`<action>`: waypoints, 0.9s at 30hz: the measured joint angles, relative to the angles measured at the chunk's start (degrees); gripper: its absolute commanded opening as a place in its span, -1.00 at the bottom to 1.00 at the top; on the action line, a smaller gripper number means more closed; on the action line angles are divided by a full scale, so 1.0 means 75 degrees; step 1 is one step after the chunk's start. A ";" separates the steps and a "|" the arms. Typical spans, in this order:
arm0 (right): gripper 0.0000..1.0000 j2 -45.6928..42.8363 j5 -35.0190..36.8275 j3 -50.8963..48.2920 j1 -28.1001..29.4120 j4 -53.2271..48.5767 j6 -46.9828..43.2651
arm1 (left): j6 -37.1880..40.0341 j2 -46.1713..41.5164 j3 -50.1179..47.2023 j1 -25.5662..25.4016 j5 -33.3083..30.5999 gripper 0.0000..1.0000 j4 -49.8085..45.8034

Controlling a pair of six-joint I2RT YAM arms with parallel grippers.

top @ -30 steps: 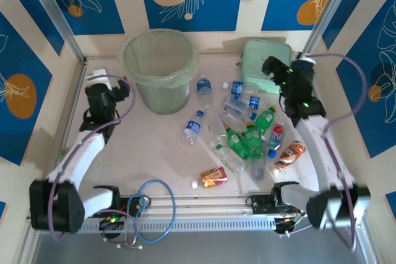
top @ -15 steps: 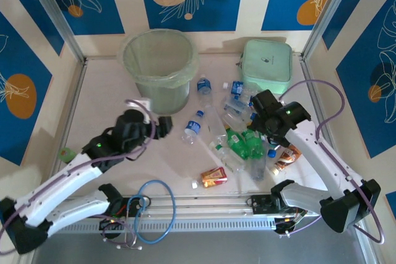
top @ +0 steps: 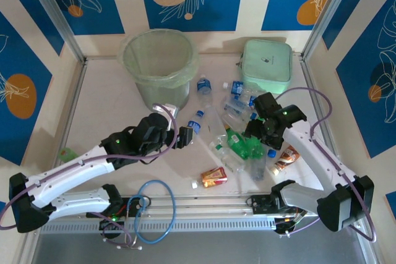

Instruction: Put the plastic bottles in the bin

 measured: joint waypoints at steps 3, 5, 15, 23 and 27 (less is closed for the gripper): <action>0.72 0.0213 -0.0268 -0.0143 0.0137 0.0210 -0.0102 | -0.0003 0.0003 0.0015 0.0000 -0.0038 0.75 -0.0096; 0.72 0.0399 -0.0358 -0.0256 0.0175 0.0297 -0.0157 | -0.0003 0.0050 0.0073 0.0000 -0.0041 0.75 -0.0137; 0.70 0.0819 -0.0609 -0.0752 0.0111 0.0726 -0.0391 | -0.0006 0.0157 0.0259 0.0000 -0.0035 0.77 -0.0178; 0.61 0.1148 -0.0627 -0.0787 0.0111 0.0953 -0.0472 | -0.0029 0.0157 0.0259 0.0000 -0.0029 0.76 -0.0216; 0.52 0.1399 -0.0624 -0.0787 0.0105 0.1061 -0.0516 | -0.0032 0.0154 0.0259 0.0000 -0.0029 0.77 -0.0283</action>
